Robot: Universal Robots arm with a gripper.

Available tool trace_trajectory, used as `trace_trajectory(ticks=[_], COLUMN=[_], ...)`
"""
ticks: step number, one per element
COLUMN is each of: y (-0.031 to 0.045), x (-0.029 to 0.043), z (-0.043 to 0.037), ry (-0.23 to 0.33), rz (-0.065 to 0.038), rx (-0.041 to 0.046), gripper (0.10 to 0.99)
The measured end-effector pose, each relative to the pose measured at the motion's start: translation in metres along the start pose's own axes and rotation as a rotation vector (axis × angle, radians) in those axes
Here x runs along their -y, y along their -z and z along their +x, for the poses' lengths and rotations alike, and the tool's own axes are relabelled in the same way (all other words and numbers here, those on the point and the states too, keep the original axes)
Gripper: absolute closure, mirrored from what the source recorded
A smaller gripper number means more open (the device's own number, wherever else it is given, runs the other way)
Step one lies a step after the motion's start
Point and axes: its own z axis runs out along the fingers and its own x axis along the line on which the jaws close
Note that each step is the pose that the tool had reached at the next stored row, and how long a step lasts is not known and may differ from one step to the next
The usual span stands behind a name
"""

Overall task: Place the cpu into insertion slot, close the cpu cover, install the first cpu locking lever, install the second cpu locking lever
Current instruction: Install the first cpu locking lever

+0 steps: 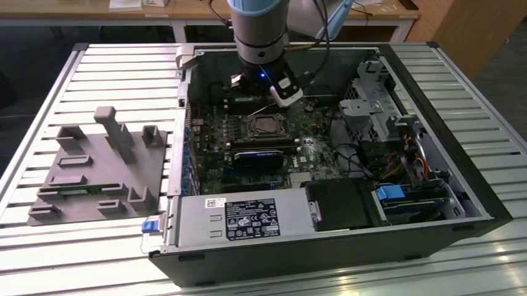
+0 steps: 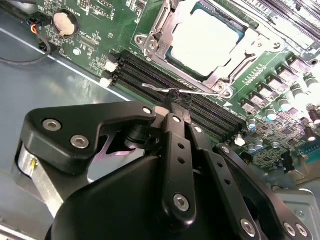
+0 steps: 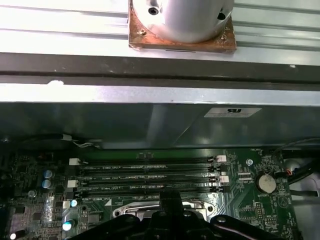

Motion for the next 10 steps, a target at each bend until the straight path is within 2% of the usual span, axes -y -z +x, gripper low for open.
trace_trajectory(ticks=[10], y=[-0.0082], x=[0.0], z=[0.0001], ry=[-0.037], rz=[0.004], rx=[0.0127], gripper=[0.98])
